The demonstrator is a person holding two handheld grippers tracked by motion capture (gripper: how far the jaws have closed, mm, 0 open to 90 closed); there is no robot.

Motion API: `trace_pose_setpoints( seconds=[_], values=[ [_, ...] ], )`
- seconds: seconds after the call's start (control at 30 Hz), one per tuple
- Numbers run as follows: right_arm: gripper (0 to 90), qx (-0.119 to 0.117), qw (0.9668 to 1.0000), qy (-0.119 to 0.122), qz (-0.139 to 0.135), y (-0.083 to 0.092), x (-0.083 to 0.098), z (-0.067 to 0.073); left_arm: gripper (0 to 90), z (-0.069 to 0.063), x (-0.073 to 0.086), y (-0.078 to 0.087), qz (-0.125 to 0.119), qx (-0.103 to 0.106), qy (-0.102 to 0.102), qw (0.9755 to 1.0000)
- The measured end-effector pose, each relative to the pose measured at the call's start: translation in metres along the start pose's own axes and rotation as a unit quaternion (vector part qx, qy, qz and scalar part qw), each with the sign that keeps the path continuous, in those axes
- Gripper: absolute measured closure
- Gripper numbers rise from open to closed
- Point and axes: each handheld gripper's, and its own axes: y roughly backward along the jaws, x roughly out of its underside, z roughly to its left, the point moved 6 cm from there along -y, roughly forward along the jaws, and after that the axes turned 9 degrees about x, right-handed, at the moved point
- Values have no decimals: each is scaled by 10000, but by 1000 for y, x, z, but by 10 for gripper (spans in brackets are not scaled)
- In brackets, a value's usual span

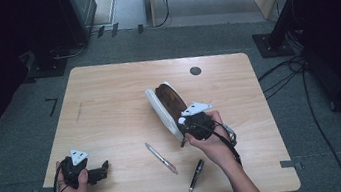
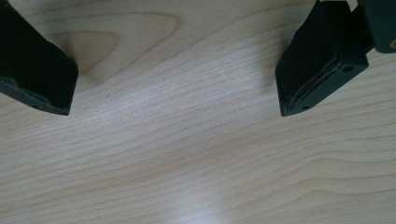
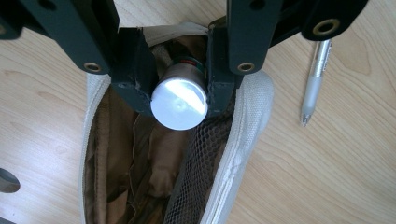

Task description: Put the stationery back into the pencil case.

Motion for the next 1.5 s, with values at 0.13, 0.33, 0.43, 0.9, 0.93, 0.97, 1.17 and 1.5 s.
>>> trace_pose_setpoints(
  seconds=[0.13, 0.33, 0.43, 0.9, 0.93, 0.97, 1.17, 1.5],
  values=[
    [645, -14, 10000, 3, -47, 0, 1, -1, 0, 0, 0, 0, -5, 1, 6, 10000],
    [616, -41, 9998, -19, -183, 4, -1, -3, 0, 0, 0, 0, -5, 0, 4, 10000],
    [637, -39, 9997, -65, -234, 7, -1, -5, 0, 0, 0, 0, -5, 1, 5, 10000],
    [712, 102, 9989, -99, -436, 9, -6, -8, 0, 0, 0, 0, 5, 7, -9, 10000],
    [721, 81, 9989, -118, -453, 9, -6, -8, 0, 0, 0, 0, 6, 7, -10, 10000],
    [731, 76, 9987, -146, -477, 10, -6, -7, 0, 0, 0, 0, 7, 7, -10, 10000],
    [744, -21, 9976, -225, -653, 24, -5, -5, 0, 0, 0, 0, 0, 9, -4, 10000],
    [701, -223, 9959, -521, -702, 55, 22, -3, 0, 0, 0, 0, 3, 10, -14, 10000]
  ],
)
